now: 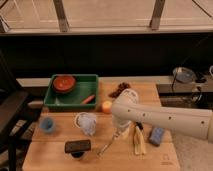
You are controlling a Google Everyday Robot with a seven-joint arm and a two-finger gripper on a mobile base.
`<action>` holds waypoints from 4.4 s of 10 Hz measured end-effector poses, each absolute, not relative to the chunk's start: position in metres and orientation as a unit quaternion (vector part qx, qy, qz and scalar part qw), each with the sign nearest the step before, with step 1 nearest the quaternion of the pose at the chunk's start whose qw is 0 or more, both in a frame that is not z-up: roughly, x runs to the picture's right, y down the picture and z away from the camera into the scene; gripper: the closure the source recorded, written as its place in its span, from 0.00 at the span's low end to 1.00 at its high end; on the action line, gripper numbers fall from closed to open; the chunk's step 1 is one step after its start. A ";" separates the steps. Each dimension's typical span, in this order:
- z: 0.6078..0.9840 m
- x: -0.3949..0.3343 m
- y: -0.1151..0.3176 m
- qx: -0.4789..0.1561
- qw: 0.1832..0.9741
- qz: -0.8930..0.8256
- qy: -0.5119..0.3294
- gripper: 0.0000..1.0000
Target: Place fork in tray
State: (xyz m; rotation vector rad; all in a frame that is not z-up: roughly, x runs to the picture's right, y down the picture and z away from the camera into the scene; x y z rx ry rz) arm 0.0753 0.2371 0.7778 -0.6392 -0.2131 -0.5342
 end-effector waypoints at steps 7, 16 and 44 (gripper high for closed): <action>0.811 0.082 0.264 -0.328 0.902 -0.269 -0.076 0.55; 0.798 0.097 0.242 -0.339 0.906 -0.242 -0.078 1.00; 0.806 -0.097 -0.076 -0.058 0.964 -0.087 -0.242 0.81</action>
